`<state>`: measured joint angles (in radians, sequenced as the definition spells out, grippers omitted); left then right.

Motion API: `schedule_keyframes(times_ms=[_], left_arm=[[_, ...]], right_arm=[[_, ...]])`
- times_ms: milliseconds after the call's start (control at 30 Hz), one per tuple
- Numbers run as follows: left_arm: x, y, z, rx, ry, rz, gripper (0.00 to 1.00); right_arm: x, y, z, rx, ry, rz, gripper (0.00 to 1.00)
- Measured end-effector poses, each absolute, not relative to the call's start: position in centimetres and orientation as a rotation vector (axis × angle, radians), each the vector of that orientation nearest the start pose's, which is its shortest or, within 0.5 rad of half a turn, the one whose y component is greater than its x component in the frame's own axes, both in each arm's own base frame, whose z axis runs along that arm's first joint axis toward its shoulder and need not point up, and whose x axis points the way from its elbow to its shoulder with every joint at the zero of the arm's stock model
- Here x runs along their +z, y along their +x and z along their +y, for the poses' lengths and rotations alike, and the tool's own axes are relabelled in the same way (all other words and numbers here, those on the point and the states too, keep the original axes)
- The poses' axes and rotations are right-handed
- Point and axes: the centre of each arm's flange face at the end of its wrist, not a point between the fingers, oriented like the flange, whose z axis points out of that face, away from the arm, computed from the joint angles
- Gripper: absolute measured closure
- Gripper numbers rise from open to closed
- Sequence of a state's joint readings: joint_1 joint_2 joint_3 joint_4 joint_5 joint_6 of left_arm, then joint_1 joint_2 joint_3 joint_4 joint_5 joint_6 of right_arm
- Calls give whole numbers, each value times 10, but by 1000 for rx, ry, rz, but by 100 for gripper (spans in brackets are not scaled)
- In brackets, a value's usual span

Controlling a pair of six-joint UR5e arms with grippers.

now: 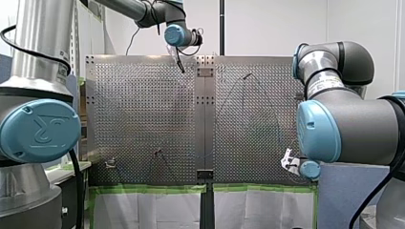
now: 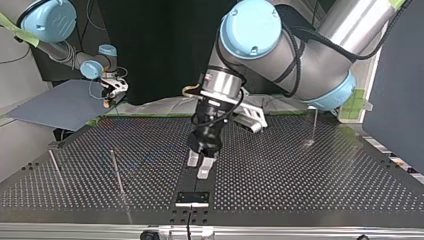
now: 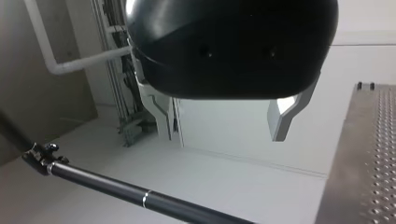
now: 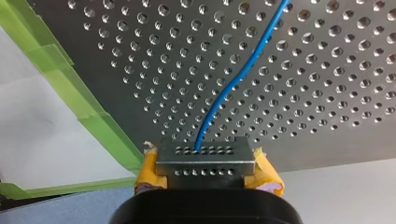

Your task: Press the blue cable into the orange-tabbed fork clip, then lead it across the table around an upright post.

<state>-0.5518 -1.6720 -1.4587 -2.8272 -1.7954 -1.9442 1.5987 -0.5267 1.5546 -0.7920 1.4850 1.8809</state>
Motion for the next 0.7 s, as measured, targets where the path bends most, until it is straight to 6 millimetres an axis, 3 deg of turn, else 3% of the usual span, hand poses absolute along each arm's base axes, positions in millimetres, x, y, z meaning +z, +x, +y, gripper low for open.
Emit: schedule_keyframes(times_ms=[167,500,700], left_arm=[[507,421,-386,-650,-93,1283,0],[449,432,-389,-605,-93,1324,0],[429,429,-386,-592,-95,1326,0]], right_arm=[[-79,161,-639,1372,1290,-1598,100],[-78,164,-639,1376,1294,-1594,100],[-78,166,-638,1375,1298,-1590,100]])
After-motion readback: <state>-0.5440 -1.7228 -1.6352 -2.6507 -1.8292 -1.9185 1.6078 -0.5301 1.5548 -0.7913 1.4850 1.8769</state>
